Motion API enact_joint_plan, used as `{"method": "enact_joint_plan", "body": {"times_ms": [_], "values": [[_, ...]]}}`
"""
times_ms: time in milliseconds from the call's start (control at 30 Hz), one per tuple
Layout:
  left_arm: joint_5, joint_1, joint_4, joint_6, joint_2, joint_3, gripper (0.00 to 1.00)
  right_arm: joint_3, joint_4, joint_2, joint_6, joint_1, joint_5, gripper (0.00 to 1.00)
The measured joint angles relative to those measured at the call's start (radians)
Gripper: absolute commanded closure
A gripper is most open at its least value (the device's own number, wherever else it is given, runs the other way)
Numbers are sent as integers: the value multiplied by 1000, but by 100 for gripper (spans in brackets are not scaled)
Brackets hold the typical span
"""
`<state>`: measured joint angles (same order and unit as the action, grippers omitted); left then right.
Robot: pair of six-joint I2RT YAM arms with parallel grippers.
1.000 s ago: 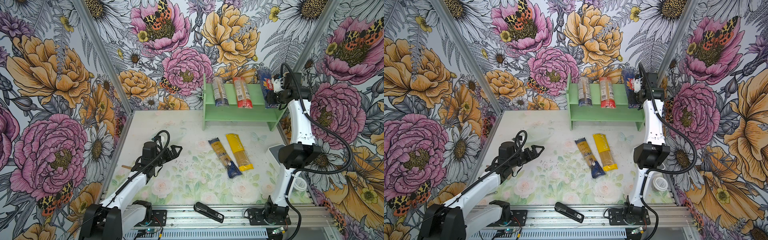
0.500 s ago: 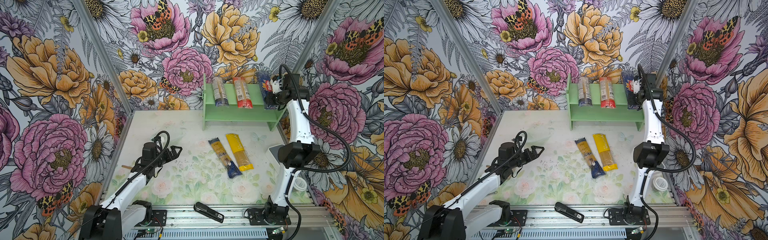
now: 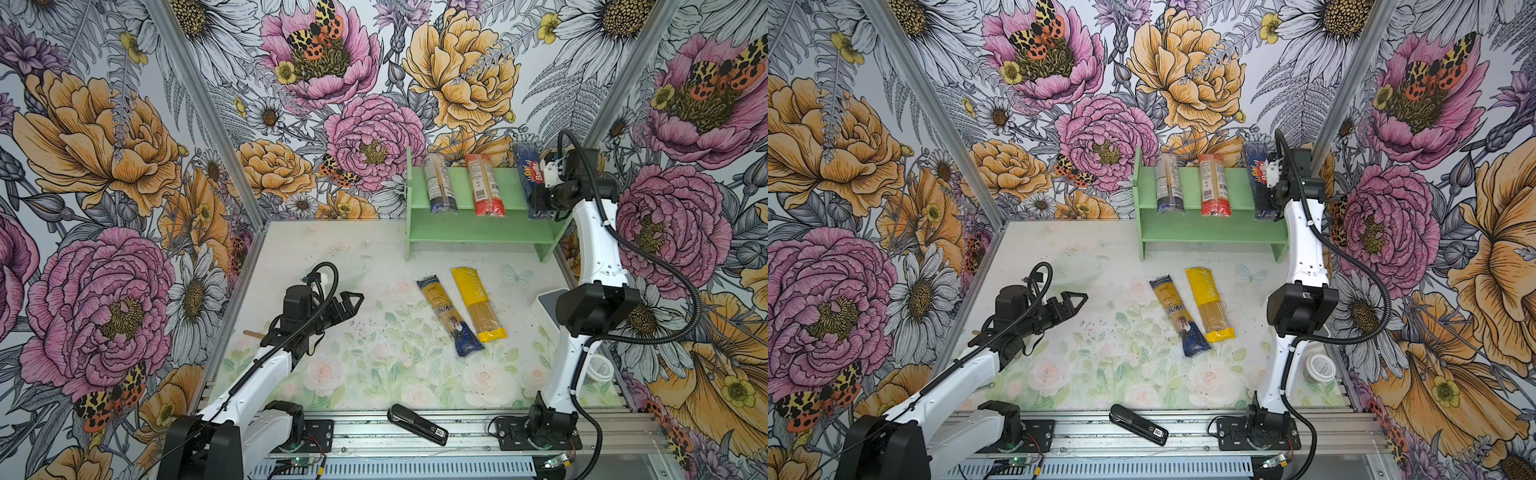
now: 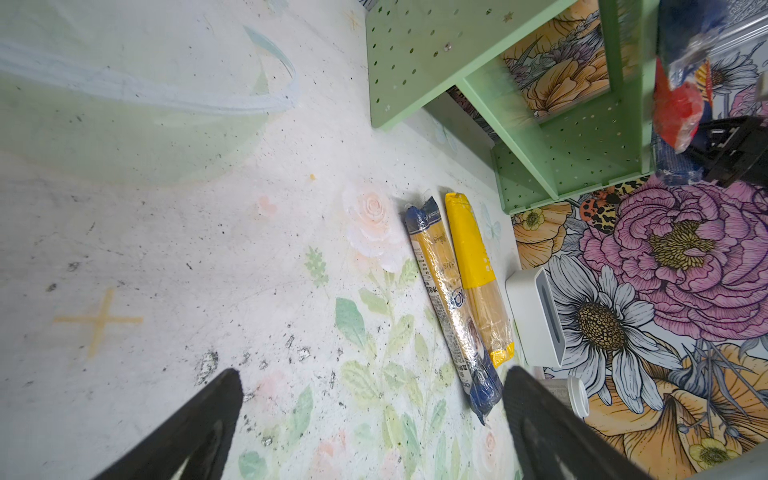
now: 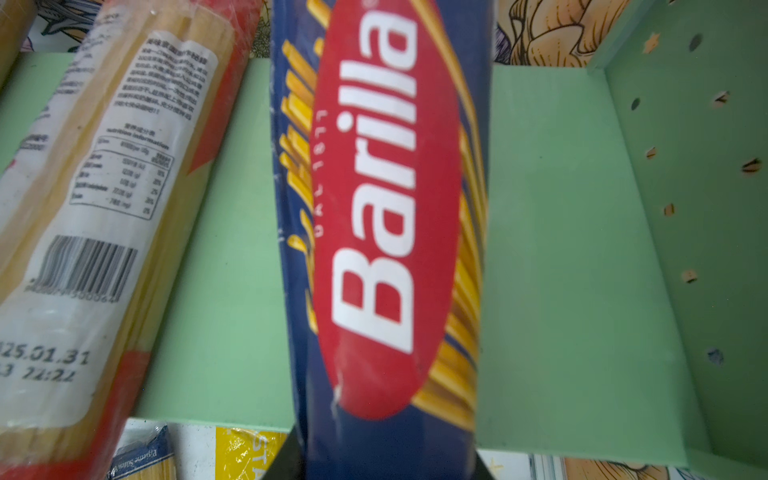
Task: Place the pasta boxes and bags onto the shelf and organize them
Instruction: 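Lower the Barilla box onto the shelf beside the red-topped bag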
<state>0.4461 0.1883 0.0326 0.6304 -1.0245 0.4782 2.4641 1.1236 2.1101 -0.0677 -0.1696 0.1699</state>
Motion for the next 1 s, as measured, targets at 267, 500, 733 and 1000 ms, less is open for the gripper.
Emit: {"method": "enact_joint_plan", "body": {"times_ms": [267, 500, 733, 1000], "values": [[0, -3, 0, 0, 0, 0, 1, -6, -7, -1, 1, 0, 1, 73], [0, -3, 0, 0, 0, 0, 1, -21, -18, -8, 8, 0, 1, 69], [0, -3, 0, 0, 0, 0, 1, -22, -19, -8, 21, 0, 3, 65], [0, -4, 4, 0, 16, 0, 1, -31, -26, -12, 26, -1, 3, 61]]}}
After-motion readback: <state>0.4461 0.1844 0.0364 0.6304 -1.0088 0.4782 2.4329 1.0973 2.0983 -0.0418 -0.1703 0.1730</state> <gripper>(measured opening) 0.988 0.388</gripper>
